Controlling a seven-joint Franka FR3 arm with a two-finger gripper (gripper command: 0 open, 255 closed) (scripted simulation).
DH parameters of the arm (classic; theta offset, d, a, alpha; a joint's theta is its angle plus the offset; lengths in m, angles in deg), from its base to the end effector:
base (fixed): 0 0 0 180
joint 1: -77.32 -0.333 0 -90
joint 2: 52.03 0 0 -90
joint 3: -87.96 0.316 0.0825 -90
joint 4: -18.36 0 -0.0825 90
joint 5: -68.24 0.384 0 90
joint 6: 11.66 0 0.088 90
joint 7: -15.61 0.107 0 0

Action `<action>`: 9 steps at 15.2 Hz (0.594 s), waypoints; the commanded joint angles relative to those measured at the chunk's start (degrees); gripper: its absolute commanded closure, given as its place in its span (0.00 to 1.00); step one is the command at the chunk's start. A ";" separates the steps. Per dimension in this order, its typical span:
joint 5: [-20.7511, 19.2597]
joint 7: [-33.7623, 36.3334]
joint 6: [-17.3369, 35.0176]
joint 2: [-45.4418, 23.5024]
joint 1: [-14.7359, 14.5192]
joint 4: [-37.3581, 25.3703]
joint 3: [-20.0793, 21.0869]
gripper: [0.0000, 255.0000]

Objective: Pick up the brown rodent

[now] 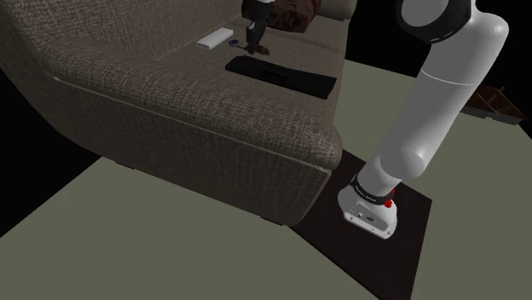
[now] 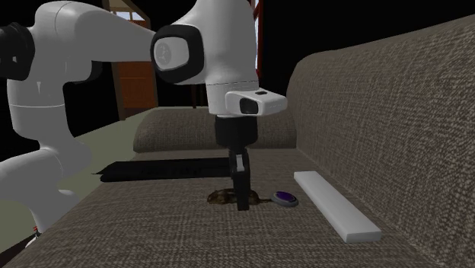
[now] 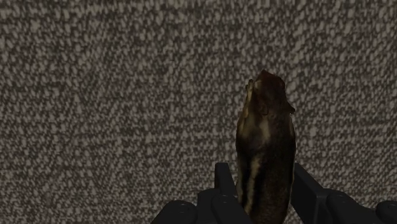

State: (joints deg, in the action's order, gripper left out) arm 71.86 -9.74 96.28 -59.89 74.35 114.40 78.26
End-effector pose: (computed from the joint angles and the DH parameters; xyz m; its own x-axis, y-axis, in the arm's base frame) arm 0.6094 -0.0618 0.5232 0.9492 0.3040 0.0817 0.3053 -0.9523 -0.0037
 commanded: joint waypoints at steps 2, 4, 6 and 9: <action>-0.06 0.19 -2.23 0.00 -0.01 -2.07 0.00 1.00; -0.08 0.24 -3.78 -0.04 0.01 -3.66 -0.01 1.00; -0.08 0.29 -5.36 -0.14 0.04 -5.33 -0.03 1.00; -0.05 0.35 -7.76 -0.40 0.10 -7.99 -0.06 1.00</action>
State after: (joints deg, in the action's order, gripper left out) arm 71.84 -9.49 89.15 -60.35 74.49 106.97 78.18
